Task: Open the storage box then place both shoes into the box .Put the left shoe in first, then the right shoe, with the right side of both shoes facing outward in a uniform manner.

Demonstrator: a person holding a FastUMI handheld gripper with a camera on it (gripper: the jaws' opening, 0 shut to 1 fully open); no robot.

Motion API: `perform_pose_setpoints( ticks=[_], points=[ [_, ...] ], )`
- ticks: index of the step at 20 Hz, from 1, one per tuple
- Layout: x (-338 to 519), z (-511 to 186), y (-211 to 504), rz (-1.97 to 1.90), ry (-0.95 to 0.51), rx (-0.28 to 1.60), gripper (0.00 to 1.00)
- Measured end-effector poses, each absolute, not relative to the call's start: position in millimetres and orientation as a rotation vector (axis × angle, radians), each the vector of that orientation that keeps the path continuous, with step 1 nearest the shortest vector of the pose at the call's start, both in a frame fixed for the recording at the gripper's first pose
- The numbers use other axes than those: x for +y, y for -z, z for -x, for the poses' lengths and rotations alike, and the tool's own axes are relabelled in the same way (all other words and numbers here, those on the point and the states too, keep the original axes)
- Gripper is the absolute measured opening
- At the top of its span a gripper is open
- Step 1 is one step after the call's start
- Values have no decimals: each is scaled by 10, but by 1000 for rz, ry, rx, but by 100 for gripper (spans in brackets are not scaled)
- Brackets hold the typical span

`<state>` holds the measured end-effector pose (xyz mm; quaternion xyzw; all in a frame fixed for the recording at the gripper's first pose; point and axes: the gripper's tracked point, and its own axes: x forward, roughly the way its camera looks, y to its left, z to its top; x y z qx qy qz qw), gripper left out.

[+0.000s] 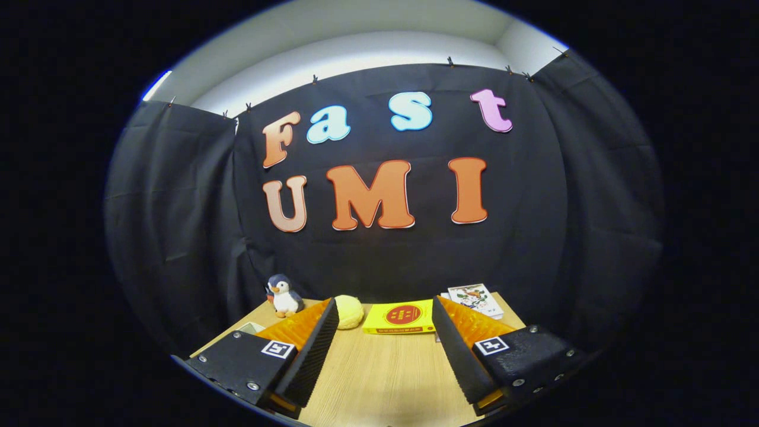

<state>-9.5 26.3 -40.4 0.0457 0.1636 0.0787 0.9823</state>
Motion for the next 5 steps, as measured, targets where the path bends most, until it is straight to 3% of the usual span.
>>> perform_pose_setpoints(
  ticks=[5],
  points=[
    [195,35,208,-95,-144,228,94]
  ],
)
